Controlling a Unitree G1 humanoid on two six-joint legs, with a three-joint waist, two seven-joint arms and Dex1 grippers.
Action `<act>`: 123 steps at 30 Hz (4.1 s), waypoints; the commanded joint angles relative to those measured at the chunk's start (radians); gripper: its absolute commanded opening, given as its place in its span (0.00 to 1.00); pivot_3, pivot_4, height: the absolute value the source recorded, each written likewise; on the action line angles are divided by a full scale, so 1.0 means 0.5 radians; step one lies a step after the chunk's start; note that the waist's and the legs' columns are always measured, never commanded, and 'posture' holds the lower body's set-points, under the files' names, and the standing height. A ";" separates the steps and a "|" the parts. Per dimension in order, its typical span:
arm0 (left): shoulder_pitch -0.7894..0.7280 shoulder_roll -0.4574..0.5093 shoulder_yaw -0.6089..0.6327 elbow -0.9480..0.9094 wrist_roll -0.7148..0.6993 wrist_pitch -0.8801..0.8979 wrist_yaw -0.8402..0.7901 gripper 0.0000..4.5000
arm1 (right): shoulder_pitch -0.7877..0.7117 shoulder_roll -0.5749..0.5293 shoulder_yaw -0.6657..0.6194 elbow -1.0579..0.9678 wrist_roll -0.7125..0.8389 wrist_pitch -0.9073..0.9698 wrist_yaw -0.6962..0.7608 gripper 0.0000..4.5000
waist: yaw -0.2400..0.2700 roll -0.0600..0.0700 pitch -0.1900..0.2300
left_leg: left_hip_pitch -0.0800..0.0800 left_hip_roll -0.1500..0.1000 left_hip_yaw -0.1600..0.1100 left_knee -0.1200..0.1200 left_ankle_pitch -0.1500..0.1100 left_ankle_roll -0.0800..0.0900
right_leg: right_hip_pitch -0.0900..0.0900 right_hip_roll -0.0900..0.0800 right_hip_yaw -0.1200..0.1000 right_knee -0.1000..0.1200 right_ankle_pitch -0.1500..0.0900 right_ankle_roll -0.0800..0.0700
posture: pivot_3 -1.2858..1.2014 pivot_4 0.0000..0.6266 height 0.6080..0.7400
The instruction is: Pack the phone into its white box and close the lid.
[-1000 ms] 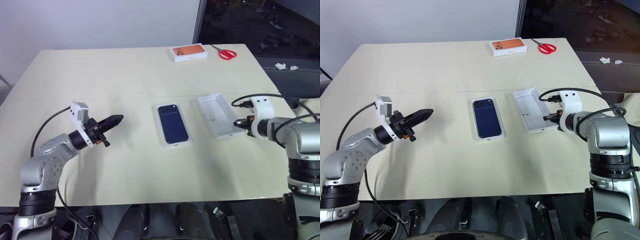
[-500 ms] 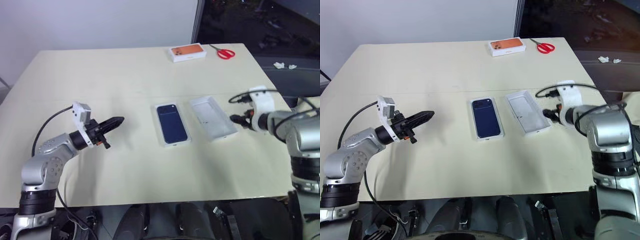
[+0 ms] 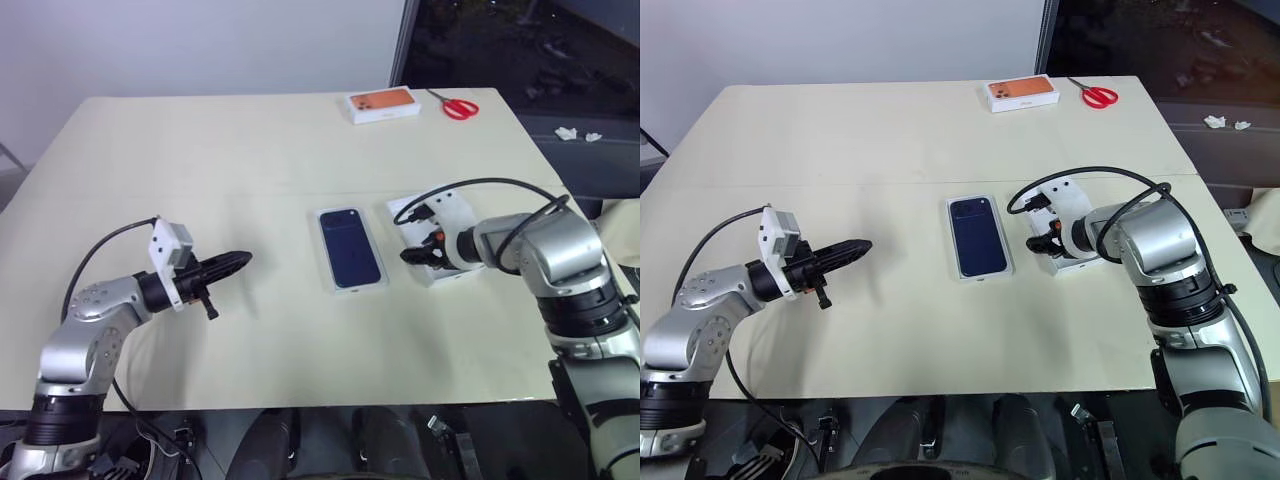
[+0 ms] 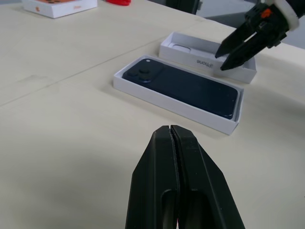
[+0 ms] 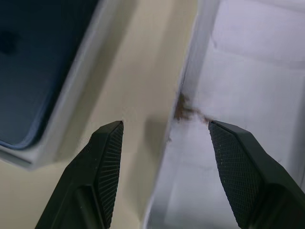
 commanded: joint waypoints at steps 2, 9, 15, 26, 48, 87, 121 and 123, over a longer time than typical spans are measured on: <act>0.066 -0.023 0.025 -0.115 -0.007 -0.033 0.041 0.01 | -0.070 -0.089 0.028 -0.053 0.024 0.122 0.030 0.66 | -0.001 0.000 0.000 | 0.000 0.000 0.000 0.000 0.000 0.000 | 0.000 0.000 0.000 0.000 0.000 0.000 | 0.52 0.24 1.00; 0.111 -0.093 0.010 -0.133 0.006 -0.065 0.098 0.01 | -0.037 -0.086 0.025 -0.155 0.108 0.270 -0.002 0.66 | 0.001 0.000 0.000 | 0.000 0.000 0.000 0.001 0.000 0.000 | 0.001 0.000 0.000 0.000 0.000 0.000 | 0.52 0.24 1.00; 0.129 -0.121 -0.010 -0.169 0.013 -0.064 0.130 0.01 | -0.004 -0.094 0.052 -0.244 0.127 0.270 -0.100 0.66 | 0.002 0.000 0.000 | 0.000 0.000 0.000 0.001 0.000 0.000 | 0.001 0.000 0.000 0.000 0.000 0.000 | 0.52 0.24 1.00; 0.112 -0.139 -0.021 -0.177 0.007 -0.051 0.160 0.01 | 0.129 -0.064 0.033 -0.314 0.245 0.270 -0.227 0.01 | 0.000 -0.001 0.000 | 0.000 0.001 0.000 0.002 0.000 0.000 | 0.002 0.001 -0.001 0.000 0.000 0.000 | 0.52 0.24 1.00; 0.019 -0.008 0.160 -0.080 -0.119 0.033 0.135 0.01 | -0.511 1.225 -1.486 0.282 1.035 0.270 -0.744 0.00 | -0.003 0.001 0.001 | 0.001 0.003 -0.001 0.000 0.002 -0.003 | 0.000 0.006 0.001 0.004 0.002 -0.002 | 0.52 0.24 1.00; -0.138 -0.465 -0.258 0.245 0.182 -0.190 0.344 0.01 | 0.398 0.863 -0.398 0.451 3.193 -0.409 -1.758 0.00 | -0.051 0.001 0.000 | 0.002 0.006 0.000 0.002 0.003 -0.002 | 0.002 0.010 0.000 0.005 0.002 -0.002 | 0.52 0.24 1.00; -0.383 -0.808 -0.497 0.339 0.268 -0.247 0.361 0.00 | 0.043 -0.212 -0.348 0.502 1.855 -0.535 -0.465 0.98 | 0.009 0.000 0.001 | 0.001 0.006 0.000 0.012 -0.001 0.004 | 0.009 0.010 -0.005 0.001 0.002 -0.001 | 0.52 0.24 1.00; -0.446 -0.849 -0.523 0.406 0.282 -0.264 0.339 0.00 | 0.018 -0.234 -0.292 0.524 1.547 -0.746 -0.351 0.98 | 0.008 0.000 0.001 | 0.001 0.006 0.000 0.021 -0.003 0.008 | 0.013 0.010 -0.006 0.002 0.002 -0.001 | 0.52 0.24 1.00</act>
